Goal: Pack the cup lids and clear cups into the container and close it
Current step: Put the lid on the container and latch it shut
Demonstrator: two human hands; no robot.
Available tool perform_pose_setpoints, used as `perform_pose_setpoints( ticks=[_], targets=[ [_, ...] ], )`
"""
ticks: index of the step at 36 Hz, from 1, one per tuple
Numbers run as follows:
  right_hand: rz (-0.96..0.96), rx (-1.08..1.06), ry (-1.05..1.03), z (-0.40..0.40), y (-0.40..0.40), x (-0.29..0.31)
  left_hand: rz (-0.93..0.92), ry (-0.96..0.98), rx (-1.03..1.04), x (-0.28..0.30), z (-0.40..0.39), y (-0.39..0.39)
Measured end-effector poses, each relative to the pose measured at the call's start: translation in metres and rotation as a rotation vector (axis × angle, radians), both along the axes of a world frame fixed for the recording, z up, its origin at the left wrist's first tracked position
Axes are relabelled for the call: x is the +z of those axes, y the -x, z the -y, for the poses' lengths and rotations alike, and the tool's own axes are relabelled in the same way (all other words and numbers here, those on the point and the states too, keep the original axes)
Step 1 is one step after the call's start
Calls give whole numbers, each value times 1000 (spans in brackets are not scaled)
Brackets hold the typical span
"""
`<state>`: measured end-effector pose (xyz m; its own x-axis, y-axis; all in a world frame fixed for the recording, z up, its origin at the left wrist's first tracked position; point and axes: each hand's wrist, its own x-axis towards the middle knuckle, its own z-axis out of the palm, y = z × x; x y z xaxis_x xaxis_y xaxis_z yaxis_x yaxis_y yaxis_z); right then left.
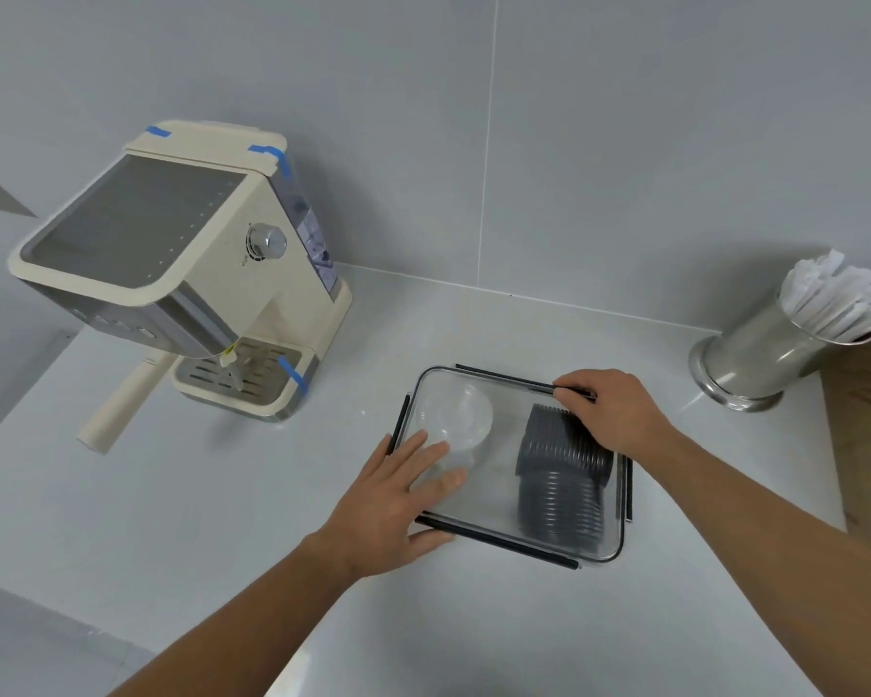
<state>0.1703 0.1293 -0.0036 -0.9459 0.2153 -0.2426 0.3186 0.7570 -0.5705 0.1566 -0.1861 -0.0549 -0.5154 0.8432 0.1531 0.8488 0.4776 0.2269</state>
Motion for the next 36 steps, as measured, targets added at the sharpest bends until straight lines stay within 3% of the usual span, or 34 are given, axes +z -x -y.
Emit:
perform_pose_setpoints(
  ticks=[14,19,22,32,36],
  targets=[
    [25,-80,83,1,-1,0,48,-2,-9,-2,1,2],
    [35,-211,89,8,-10,-2,116,20,28,1,2,-2],
    [13,-318,170,10,-26,2,216,-62,84,8,6,-4],
    [32,-726,485,23,-89,0,851,-418,769,38,-8,13],
    [45,-780,515,29,-104,-8,923,-408,838,44,-18,22]
  ],
)
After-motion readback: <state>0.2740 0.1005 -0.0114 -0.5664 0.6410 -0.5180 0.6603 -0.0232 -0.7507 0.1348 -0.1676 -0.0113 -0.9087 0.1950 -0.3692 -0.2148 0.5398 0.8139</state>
